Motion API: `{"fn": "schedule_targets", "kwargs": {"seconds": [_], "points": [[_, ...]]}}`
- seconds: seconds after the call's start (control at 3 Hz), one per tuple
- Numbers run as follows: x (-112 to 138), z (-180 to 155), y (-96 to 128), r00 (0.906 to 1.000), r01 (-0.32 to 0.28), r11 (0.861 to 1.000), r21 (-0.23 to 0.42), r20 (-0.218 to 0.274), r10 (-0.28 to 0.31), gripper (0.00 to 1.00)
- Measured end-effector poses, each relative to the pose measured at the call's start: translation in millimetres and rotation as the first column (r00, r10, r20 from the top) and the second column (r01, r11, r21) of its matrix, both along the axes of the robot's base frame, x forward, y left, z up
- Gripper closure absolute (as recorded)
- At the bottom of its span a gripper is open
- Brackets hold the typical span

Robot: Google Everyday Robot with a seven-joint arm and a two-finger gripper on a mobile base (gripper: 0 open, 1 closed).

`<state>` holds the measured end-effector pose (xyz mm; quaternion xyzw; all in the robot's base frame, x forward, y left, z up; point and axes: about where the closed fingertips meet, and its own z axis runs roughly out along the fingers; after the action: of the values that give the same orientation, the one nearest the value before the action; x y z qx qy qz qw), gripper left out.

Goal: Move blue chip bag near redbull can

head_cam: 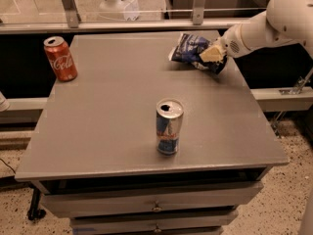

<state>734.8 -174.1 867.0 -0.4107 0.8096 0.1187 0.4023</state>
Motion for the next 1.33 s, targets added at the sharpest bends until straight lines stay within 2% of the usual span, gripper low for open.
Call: {"fn": "schedule_targets", "kwargs": {"seconds": [0.33, 0.67, 1.0, 1.33], "points": [[-22, 29, 6, 0.9972, -0.074, 0.997, 0.003, 0.006, 0.074, 1.0], [-58, 50, 13, 0.9856, -0.168, 0.986, 0.003, -0.02, 0.168, 1.0], [-92, 58, 19, 0.9715, -0.23, 0.973, 0.011, -0.057, 0.23, 1.0], [-127, 57, 23, 0.9587, -0.264, 0.964, 0.02, -0.103, 0.265, 1.0]]}}
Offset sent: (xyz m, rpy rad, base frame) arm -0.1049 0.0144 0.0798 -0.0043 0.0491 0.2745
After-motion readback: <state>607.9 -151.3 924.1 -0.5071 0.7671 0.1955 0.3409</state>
